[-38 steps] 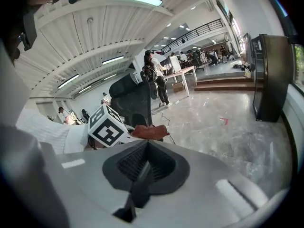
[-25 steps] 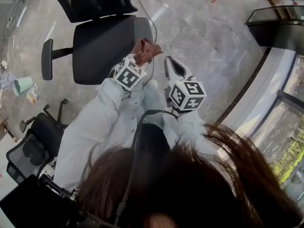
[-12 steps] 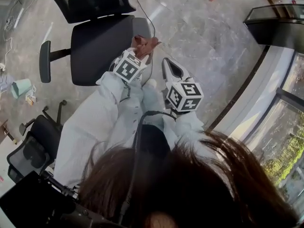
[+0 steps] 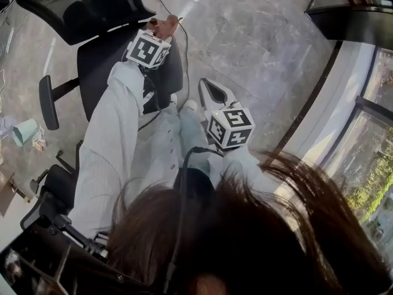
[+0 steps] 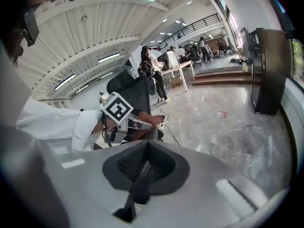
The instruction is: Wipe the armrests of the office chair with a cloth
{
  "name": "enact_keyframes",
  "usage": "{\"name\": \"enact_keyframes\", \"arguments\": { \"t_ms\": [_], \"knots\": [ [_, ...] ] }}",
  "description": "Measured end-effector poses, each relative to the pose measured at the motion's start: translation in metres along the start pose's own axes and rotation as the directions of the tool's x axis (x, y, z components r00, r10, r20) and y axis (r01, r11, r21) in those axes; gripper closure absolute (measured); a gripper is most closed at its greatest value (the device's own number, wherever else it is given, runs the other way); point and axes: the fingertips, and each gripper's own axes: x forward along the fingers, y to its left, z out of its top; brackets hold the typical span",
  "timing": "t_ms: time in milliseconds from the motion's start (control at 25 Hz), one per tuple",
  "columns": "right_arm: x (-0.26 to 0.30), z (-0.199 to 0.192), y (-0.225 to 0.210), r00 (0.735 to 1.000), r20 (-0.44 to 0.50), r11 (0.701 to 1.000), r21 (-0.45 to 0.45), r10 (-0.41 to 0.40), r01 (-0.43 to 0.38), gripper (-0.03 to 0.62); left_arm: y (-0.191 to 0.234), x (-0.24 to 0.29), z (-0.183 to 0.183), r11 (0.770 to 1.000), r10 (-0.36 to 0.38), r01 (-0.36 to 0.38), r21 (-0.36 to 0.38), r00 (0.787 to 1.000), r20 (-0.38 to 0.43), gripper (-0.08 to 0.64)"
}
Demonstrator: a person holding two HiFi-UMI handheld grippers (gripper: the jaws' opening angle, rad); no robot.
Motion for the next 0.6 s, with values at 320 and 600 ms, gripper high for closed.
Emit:
{"name": "enact_keyframes", "arguments": {
  "t_ms": [320, 600],
  "knots": [
    [-0.004, 0.001, -0.005, 1.000, 0.008, 1.000, 0.013, -0.010, 0.010, 0.592, 0.000, -0.004, -0.001, 0.995, 0.035, -0.032, -0.098, 0.999, 0.026, 0.523],
    [0.001, 0.010, -0.006, 1.000, 0.024, 1.000, -0.006, 0.009, -0.009, 0.592, -0.043, -0.015, -0.035, 0.990, -0.011, 0.014, -0.137, 1.000, 0.025, 0.523]
  ]
}}
